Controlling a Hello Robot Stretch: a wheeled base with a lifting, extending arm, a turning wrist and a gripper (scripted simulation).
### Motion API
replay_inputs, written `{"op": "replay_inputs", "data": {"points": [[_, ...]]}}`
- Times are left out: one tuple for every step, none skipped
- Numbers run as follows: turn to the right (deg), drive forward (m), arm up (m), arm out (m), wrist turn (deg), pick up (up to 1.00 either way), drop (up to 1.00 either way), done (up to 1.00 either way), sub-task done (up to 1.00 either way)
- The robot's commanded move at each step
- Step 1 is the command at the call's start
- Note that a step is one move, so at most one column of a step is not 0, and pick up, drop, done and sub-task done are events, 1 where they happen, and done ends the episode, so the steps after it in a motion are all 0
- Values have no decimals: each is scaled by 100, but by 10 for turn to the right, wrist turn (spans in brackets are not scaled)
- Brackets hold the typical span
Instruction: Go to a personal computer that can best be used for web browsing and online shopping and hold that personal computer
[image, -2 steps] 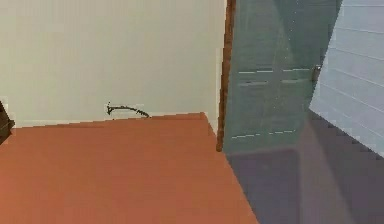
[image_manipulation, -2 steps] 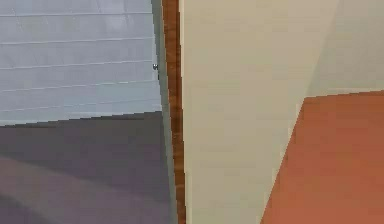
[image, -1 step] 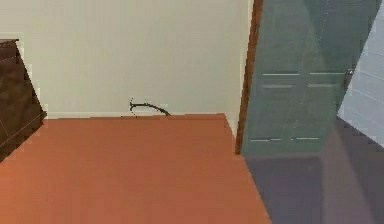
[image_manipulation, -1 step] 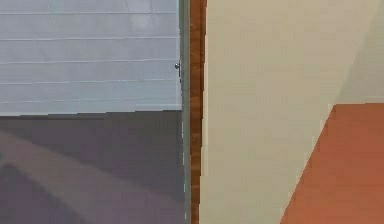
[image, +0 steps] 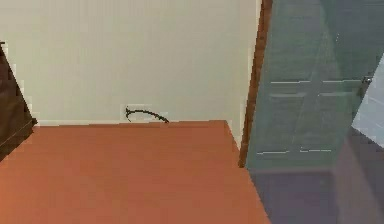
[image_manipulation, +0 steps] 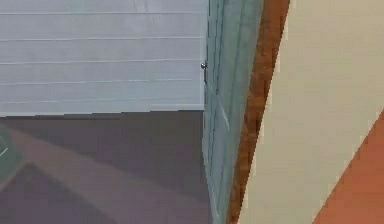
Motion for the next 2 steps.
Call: {"op": "replay_inputs", "data": {"points": [[390,0,0,0,0,0,0,0,0],[0,45,0,0,0,0,0,0,0]]}}
